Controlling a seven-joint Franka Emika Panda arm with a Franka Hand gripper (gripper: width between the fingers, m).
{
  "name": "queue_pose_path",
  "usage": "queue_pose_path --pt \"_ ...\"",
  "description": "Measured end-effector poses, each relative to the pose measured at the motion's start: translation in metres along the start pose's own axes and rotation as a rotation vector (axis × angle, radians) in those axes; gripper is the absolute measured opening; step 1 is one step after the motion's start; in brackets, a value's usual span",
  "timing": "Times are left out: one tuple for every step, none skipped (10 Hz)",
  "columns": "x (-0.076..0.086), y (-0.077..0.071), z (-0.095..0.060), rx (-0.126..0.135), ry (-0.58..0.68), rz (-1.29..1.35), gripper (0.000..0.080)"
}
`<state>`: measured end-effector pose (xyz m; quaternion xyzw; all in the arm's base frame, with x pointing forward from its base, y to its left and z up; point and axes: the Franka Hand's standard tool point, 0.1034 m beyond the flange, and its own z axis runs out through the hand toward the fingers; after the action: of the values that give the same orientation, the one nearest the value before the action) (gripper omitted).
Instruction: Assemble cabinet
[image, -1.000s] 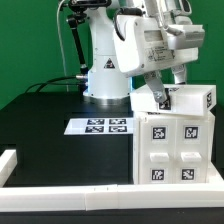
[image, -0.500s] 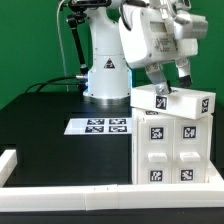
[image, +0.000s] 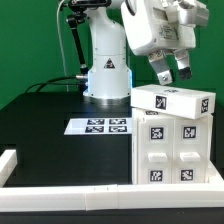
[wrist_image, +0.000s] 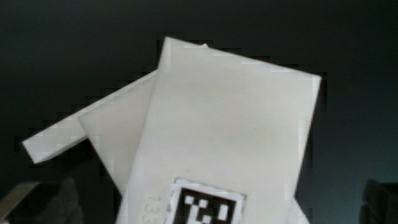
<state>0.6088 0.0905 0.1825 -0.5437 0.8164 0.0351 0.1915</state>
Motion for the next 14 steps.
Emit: queue_pose_path --pt "-0.001 0.0 0.0009 -0.037 0.006 -0.18 0.0797" --pt "-0.0024 -0.0026 -0.0001 -0.049 0.006 -0.336 0.0797" --pt "-0.0041 -0.0038 -0.0003 -0.061 -0.001 -0.459 0.0797" --pt "-0.0057 -0.0042 0.0003 -0.073 -0.01 -0.563 0.0797" --pt "-0.0084 -0.0043 0.0014 -0.097 -0.021 -0.67 0.0797" --pt "-0.0107 -0.0047 0.0011 -0.097 -0.017 -0.699 0.0797" --pt "-0.0091 -0.0045 0.002 -0.098 -0.021 -0.796 0.0797" --pt "-0.0086 -0.0043 0.0022 -0.098 -0.025 -0.875 0.0797" --pt "-0.0086 -0.0043 0.0023 -0.098 -0.028 -0.944 0.0797" --pt "-0.0083 -0.0042 0.0023 -0.1 -0.029 -1.008 0.0797" --pt "-0.0056 -0.0052 0.0018 -0.114 -0.012 -1.238 0.0797" --pt "-0.0045 -0.0062 0.0015 -0.12 -0.011 -1.381 0.0797" --pt "-0.0041 -0.007 0.0018 -0.131 -0.024 -1.466 0.0797" --pt "-0.004 -0.0086 0.0024 -0.17 -0.034 -1.645 0.0797"
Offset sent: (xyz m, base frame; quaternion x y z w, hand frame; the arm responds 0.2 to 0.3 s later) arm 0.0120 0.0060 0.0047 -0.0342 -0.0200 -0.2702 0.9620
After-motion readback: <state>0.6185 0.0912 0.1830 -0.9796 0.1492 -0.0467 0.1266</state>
